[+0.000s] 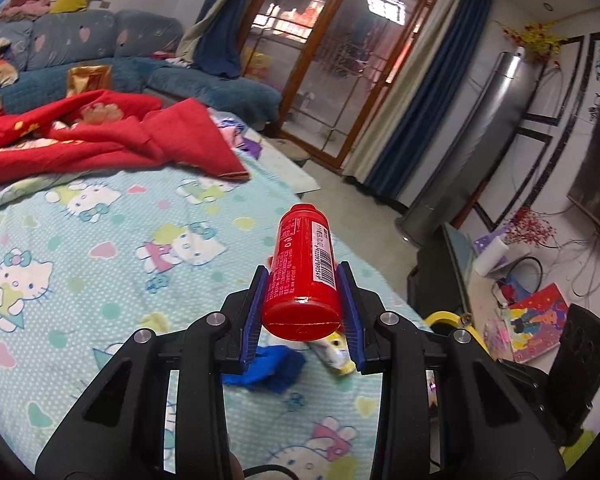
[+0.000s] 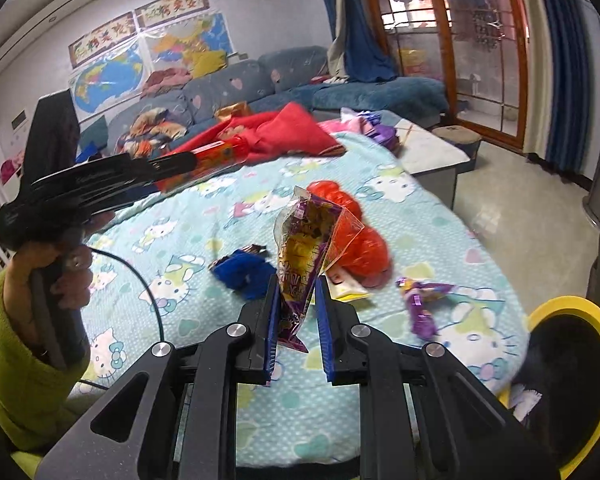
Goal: Collect trash
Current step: 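Carry the spray can and snack wrapper over the yellow bin with both grippers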
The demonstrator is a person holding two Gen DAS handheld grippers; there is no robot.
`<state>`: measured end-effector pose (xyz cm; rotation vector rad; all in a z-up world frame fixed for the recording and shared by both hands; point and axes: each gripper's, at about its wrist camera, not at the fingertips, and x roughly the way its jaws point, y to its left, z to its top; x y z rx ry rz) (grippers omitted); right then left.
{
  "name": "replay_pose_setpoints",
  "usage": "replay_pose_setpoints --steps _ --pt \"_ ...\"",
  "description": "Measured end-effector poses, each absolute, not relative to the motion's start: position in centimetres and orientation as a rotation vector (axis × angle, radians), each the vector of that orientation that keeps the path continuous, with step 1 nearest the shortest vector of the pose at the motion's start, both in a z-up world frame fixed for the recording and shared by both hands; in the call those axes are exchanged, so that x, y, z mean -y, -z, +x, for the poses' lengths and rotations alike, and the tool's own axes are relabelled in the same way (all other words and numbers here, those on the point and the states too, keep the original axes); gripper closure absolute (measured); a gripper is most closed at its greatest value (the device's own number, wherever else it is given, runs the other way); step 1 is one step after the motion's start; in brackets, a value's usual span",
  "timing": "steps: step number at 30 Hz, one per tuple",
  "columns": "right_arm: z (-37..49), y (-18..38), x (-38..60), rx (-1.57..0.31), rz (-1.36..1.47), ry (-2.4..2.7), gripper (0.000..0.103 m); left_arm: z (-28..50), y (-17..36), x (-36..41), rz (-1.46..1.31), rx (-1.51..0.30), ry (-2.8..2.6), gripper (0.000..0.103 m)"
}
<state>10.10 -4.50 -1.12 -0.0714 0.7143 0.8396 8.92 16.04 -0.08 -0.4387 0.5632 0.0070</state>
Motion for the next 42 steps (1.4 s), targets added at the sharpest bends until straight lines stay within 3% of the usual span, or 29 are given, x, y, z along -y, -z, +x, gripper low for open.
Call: replay_pose_setpoints --steps 42 --pt "13.3 -0.3 20.2 -0.631 0.118 -0.459 0.086 11.4 -1.0 -1.7 -0.325 -0.612 0.333 0.076"
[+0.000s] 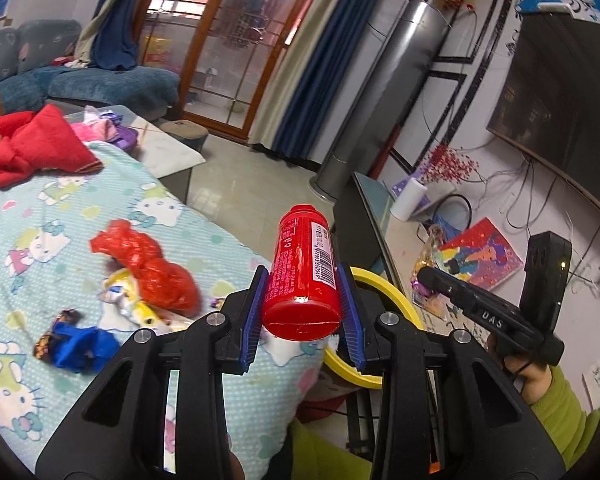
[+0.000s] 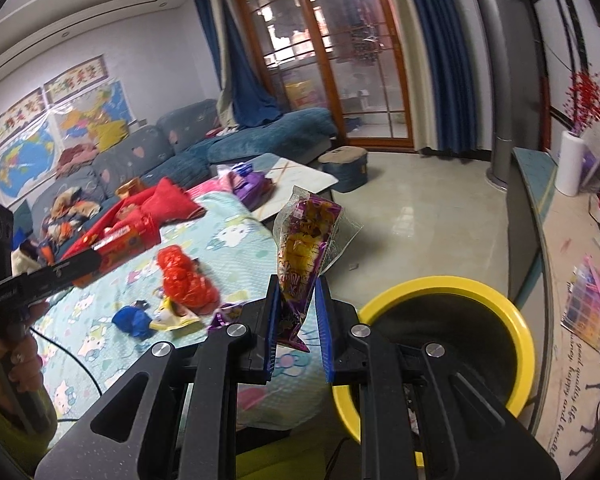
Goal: Collect trash
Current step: 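Carry the spray can and snack wrapper over the yellow bin with both grippers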
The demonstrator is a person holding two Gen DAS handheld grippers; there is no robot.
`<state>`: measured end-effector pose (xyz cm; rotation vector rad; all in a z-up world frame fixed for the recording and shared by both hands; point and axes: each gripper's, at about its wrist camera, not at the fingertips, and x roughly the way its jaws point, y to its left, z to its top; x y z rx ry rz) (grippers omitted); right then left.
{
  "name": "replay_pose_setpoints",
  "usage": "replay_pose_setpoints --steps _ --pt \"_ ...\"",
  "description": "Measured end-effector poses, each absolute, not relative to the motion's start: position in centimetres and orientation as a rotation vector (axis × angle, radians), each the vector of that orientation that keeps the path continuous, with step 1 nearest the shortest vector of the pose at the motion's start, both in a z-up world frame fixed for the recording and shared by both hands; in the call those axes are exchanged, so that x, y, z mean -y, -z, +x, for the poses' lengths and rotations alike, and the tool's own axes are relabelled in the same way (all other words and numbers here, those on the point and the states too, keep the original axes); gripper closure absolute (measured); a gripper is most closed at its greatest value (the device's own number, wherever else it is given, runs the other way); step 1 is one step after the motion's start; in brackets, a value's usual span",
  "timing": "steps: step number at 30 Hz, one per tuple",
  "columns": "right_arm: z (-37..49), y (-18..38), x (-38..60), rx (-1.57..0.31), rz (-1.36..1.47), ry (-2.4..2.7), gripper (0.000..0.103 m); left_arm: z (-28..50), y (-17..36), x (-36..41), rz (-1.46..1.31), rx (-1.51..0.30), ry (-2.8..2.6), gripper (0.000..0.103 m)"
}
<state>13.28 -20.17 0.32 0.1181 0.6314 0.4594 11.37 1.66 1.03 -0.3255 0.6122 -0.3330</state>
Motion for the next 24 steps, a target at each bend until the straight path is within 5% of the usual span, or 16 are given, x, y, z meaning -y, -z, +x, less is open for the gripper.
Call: replay_pose_setpoints --steps 24 --pt "14.5 1.3 30.3 -0.629 0.239 -0.221 0.086 14.8 2.5 10.5 -0.165 -0.736 0.532 0.076"
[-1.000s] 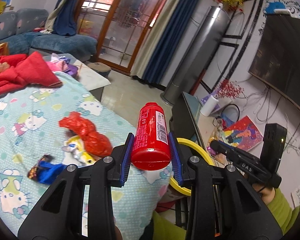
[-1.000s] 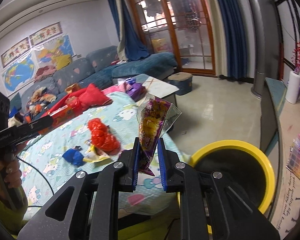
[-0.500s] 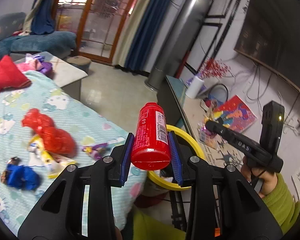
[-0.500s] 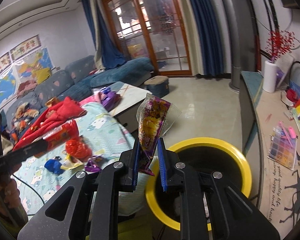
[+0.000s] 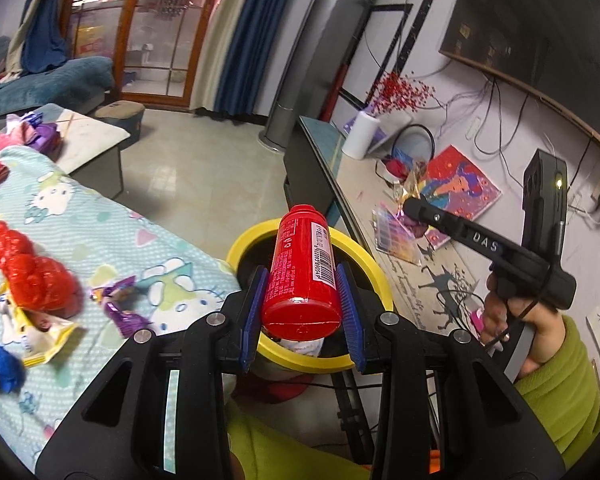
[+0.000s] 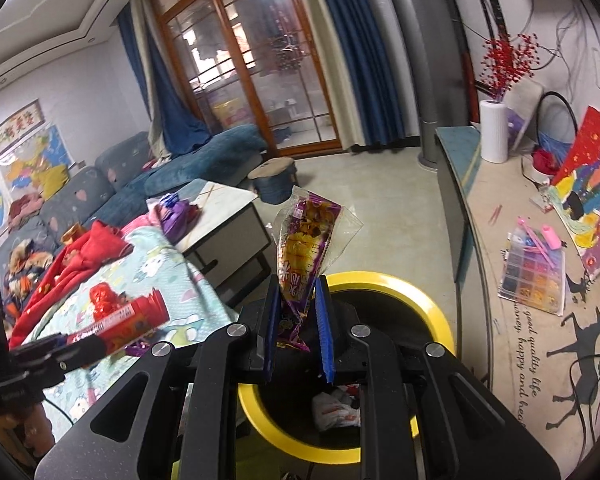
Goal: Collect trash
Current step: 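Carry the spray can and snack wrapper over the yellow bin with both grippers, then open both grippers to drop the can and wrapper into the bin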
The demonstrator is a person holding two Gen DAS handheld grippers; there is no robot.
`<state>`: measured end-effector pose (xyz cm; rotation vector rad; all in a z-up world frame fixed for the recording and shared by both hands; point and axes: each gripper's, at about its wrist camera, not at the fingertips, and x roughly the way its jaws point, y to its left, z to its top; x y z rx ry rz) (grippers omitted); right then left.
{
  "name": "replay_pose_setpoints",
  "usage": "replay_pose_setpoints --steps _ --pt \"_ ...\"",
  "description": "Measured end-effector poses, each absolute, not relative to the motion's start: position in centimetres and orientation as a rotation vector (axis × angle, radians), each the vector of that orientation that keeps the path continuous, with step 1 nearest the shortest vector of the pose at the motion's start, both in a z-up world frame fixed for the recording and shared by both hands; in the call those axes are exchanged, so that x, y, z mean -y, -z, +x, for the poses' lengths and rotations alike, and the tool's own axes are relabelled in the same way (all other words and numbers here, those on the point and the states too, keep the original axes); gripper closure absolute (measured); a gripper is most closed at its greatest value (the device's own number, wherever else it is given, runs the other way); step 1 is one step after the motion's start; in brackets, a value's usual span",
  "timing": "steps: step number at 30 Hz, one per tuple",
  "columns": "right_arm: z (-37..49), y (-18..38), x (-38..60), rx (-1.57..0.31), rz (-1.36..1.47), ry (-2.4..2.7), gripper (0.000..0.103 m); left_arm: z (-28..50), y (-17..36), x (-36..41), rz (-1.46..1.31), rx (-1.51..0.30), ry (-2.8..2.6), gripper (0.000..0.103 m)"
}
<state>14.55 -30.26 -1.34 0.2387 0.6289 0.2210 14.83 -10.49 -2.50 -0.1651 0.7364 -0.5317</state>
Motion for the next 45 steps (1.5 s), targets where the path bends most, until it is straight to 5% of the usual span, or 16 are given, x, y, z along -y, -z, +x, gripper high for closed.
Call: replay_pose_setpoints --steps 37,40,45 --pt "18.0 8.4 33.2 -0.818 0.341 -0.191 0.083 18.7 11.1 18.4 -0.031 -0.909 0.631 0.078" --pt "18.1 8.7 33.6 -0.823 0.352 -0.181 0.073 18.7 11.0 18.6 -0.026 -0.9 0.64 0.077" --pt "18.1 8.8 34.3 -0.821 0.364 -0.156 0.059 18.5 10.6 18.5 -0.022 -0.878 0.619 0.058"
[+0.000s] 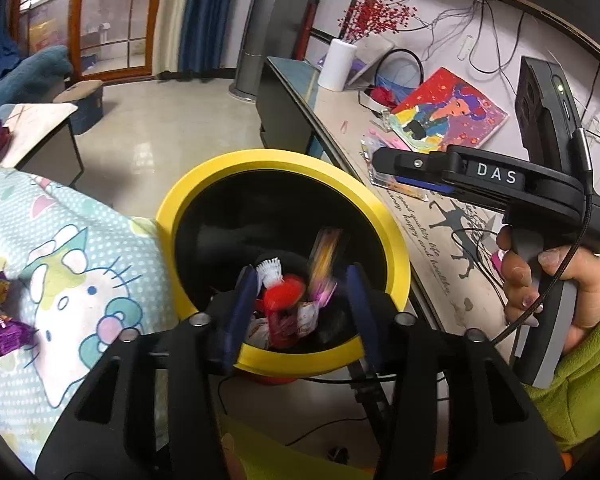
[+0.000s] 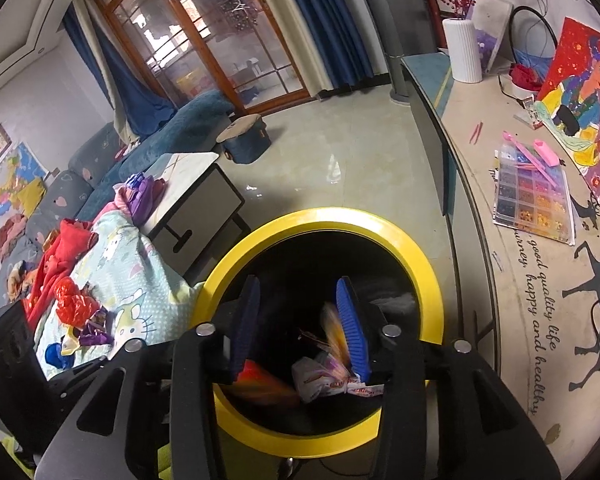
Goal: Collect trash
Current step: 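Open both grippers to drop the can and wrapper into the bin, then move both grippers back over the trash on the bed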
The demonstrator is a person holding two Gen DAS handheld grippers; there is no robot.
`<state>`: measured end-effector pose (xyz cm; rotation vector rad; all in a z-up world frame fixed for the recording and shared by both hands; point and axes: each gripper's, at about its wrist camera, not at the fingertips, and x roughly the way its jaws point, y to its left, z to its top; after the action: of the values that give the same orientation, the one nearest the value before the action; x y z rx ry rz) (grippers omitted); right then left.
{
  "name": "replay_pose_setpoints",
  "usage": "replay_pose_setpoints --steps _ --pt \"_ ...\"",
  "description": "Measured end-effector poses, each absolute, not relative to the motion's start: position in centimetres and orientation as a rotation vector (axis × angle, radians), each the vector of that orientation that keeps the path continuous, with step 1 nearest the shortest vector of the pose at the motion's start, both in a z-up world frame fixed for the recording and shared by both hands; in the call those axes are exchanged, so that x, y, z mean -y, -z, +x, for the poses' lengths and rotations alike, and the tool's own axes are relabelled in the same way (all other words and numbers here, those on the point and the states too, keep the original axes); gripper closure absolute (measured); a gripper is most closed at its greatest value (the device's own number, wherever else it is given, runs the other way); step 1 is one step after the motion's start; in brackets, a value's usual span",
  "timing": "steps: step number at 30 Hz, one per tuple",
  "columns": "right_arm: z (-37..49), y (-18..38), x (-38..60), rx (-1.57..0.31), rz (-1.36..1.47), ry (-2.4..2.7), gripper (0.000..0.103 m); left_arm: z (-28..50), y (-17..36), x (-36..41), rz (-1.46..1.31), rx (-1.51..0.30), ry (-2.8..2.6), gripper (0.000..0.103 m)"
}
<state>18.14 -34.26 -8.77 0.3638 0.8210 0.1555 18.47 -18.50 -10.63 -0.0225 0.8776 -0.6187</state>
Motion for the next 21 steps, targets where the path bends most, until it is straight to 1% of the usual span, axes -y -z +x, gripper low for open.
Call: replay_pose_setpoints --steps 1,2,3,5,7,9,10,11,15,17,19,21 --pt "18.1 8.7 34.4 -0.817 0.367 -0.153 0.056 18.4 10.6 18.4 -0.027 -0.876 0.618 0.055" --pt "18.1 8.7 34.5 -0.815 0.368 -0.151 0.055 18.3 10.3 18.2 -0.029 -0.867 0.617 0.051" --pt "18.1 8.7 34.5 -0.814 0.368 -0.148 0.055 18.2 10.2 18.1 -0.028 -0.86 0.613 0.044" --pt "18.0 8.5 34.6 -0.811 0.367 -0.144 0.054 17.9 9.8 17.6 -0.039 -0.848 0.61 0.037" --pt "17.8 8.2 34.5 -0.802 0.368 -0.143 0.05 17.8 9.5 17.1 -0.059 -0.844 0.607 0.034" --pt "17.7 7.9 34.3 -0.792 0.361 -0.146 0.049 17.6 9.0 16.4 -0.07 -0.835 0.586 0.018" --pt "17.6 7.6 34.1 -0.784 0.354 -0.142 0.046 17.5 8.8 16.2 -0.074 -0.835 0.581 0.016" --pt "17.4 7.3 33.9 -0.773 0.352 -0.141 0.042 17.3 8.5 15.9 -0.08 -0.834 0.576 0.012" --pt "16.7 5.4 32.6 -0.701 0.319 -0.142 0.033 16.6 7.1 14.5 -0.082 -0.805 0.546 0.011" --pt "16.3 4.7 31.9 -0.679 0.297 -0.144 0.026 16.1 6.4 13.6 -0.09 -0.78 0.528 0.011" --pt "15.8 3.8 31.1 -0.65 0.281 -0.153 0.026 15.8 5.8 12.8 -0.104 -0.761 0.511 0.011" --pt "15.4 3.0 30.4 -0.627 0.272 -0.167 0.022 15.5 5.4 12.0 -0.112 -0.747 0.487 0.011"
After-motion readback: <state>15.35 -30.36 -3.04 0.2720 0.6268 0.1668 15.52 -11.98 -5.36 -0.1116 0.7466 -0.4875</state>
